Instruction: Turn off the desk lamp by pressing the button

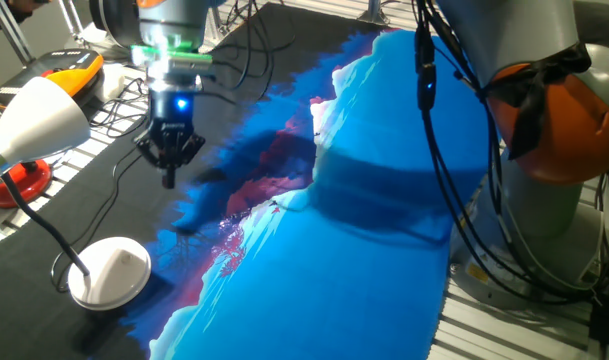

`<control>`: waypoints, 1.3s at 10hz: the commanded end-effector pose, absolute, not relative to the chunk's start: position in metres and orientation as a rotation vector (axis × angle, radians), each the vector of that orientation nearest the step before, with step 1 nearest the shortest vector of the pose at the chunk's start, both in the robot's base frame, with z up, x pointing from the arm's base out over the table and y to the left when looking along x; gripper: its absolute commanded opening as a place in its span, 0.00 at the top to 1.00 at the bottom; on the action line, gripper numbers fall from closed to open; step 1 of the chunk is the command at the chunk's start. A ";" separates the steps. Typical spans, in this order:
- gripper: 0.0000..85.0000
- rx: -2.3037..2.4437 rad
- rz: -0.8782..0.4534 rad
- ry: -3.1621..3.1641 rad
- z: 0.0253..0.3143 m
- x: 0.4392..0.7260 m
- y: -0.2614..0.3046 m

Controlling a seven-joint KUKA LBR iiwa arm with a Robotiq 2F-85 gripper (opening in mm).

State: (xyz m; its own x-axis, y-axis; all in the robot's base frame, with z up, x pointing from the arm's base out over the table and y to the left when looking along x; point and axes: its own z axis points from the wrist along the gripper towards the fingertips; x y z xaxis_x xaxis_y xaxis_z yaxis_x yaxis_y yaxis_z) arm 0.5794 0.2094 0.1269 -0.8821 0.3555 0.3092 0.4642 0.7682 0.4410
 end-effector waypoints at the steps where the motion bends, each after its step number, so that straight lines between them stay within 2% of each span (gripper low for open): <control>1: 1.00 -0.661 -0.770 -2.754 0.127 0.580 0.222; 4: 1.00 -0.683 -0.760 -2.760 0.119 0.580 0.242; 13: 1.00 -0.576 -0.794 -2.711 0.118 0.580 0.243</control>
